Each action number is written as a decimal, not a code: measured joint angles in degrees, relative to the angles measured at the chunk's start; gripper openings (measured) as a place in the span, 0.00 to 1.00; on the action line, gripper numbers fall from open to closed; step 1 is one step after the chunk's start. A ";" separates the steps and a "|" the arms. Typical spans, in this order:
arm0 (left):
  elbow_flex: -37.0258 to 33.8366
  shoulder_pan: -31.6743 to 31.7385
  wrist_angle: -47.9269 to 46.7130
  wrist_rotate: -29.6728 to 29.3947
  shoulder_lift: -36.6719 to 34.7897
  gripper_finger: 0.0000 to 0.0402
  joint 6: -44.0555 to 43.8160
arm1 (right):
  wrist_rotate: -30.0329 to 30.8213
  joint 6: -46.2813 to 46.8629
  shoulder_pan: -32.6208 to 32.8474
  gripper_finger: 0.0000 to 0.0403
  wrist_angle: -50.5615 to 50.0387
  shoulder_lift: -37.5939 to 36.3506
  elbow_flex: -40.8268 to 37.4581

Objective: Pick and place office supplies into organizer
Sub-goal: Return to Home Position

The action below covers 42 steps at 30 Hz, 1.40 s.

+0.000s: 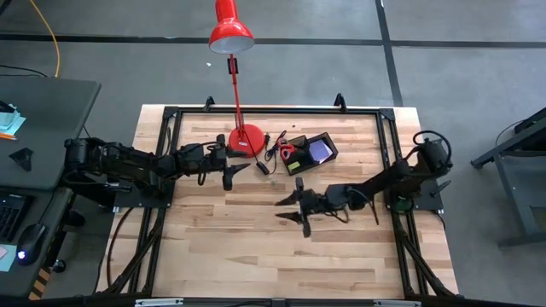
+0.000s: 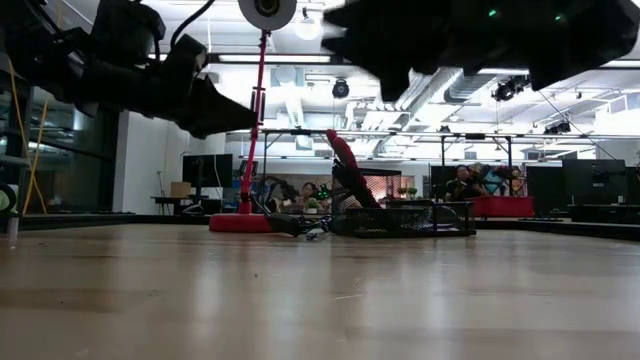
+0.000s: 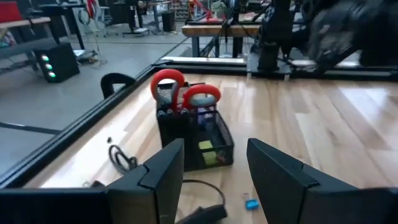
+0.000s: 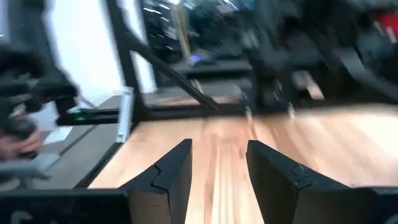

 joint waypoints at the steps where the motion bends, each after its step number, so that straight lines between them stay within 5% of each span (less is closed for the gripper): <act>1: 0.00 0.00 0.08 0.36 0.01 0.42 -0.54 | 1.49 2.88 -0.24 0.36 -1.94 0.32 0.53; 7: 0.07 -0.02 3.08 1.88 -0.08 0.42 -9.11 | 16.81 16.65 -1.58 0.36 -13.45 5.43 3.96; 11: 0.02 -0.02 2.48 3.43 -0.04 0.42 -17.38 | 19.06 20.83 -1.48 0.37 -13.97 12.42 8.88; 23: 0.00 0.00 -6.08 4.04 0.03 0.42 -17.82 | 39.56 19.38 -0.31 0.52 -24.39 28.49 25.45; 33: 0.00 0.00 -6.74 4.04 0.03 0.42 -14.86 | 65.75 20.86 5.37 0.62 -32.59 29.02 27.64; 42: 0.00 0.00 -4.02 4.04 0.01 0.42 -12.84 | 62.86 20.79 4.83 0.72 -35.46 29.01 27.64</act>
